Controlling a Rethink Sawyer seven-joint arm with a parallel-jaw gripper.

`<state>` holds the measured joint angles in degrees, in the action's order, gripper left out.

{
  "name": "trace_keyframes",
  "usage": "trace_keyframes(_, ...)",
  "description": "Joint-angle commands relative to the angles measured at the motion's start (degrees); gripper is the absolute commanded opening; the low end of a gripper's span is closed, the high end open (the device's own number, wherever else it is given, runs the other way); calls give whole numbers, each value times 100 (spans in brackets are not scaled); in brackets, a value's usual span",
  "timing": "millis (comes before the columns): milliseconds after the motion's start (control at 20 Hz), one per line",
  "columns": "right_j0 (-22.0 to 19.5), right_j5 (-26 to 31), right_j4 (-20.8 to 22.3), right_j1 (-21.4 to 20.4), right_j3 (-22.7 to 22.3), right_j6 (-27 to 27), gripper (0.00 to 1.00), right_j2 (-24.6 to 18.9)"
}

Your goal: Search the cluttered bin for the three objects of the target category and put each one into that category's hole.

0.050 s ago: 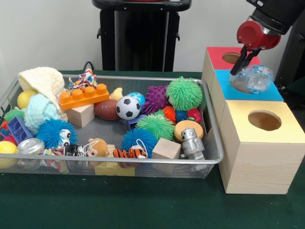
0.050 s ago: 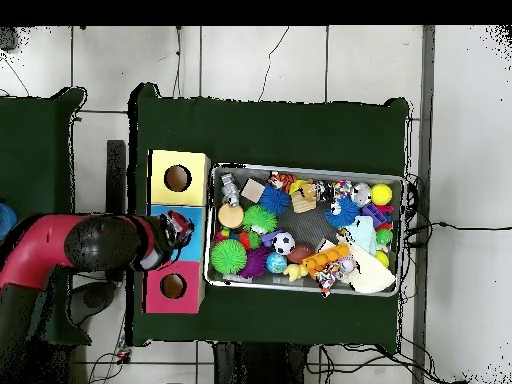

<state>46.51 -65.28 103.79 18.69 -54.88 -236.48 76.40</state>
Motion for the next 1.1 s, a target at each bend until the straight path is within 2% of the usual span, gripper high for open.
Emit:
trace_keyframes(50,-351,-804,-51,-278,641,-383,0,-489)
trace_keyframes(550,-350,-924,-113,-436,698,-412,0,-524)
trace_keyframes(1100,-321,-644,-192,-494,613,-325,0,-594)
